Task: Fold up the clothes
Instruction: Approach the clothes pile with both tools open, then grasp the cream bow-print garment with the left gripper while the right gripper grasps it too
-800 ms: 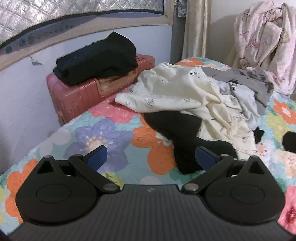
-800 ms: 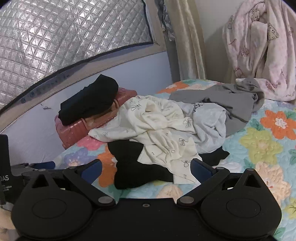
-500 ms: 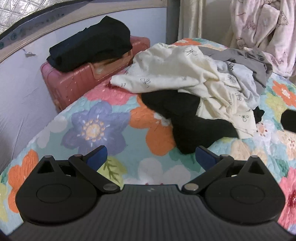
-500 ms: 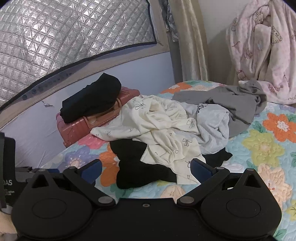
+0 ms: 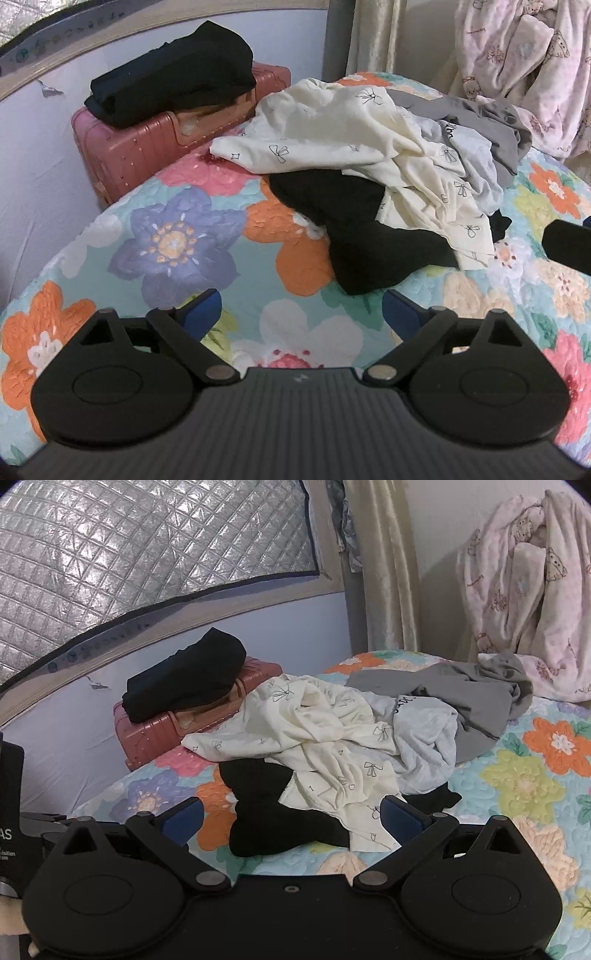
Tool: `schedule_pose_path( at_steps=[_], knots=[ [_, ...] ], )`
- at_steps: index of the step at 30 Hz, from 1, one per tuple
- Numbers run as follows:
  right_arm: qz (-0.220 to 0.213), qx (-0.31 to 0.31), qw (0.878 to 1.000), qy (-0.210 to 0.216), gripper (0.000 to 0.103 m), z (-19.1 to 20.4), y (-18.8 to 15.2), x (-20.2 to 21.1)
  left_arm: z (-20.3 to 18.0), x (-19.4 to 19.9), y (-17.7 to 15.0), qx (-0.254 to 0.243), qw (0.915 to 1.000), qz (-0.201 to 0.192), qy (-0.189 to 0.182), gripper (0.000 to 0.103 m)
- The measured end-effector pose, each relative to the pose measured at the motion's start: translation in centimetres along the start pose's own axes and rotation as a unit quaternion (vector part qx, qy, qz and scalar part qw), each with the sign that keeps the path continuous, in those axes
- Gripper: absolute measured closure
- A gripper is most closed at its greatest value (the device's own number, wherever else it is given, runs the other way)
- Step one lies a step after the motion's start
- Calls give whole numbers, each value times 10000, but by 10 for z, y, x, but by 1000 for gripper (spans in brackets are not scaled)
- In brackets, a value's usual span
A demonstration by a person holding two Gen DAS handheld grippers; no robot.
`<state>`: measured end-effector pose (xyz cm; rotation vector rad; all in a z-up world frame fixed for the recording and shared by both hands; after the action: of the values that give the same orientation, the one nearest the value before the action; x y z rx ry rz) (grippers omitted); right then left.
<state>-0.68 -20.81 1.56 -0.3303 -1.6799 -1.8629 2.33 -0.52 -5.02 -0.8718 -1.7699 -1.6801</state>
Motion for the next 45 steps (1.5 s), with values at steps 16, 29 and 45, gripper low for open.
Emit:
schedule_pose_path(
  at_steps=[16, 29, 45],
  knots=[
    [-44, 0, 10000, 66, 0, -19, -3, 5, -13, 11, 8, -232, 9986, -80, -463, 17],
    [-175, 116, 9991, 363, 5, -31, -1, -3, -10, 8, 24, -26, 9976, -285, -629, 39],
    [-232, 138, 9963, 811, 83, -59, 15, -87, -39, -85, 73, -825, 9912, -900, -513, 64]
  ],
)
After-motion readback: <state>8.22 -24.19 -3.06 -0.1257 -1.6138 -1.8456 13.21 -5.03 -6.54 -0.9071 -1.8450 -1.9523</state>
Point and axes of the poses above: each gripper's, at about its wrist camera, not at the fingertips, and x roughly against the way its jaws point, z to its left, y to its top, the point moved 5 cm from there along -x, roughly the way its jaws point
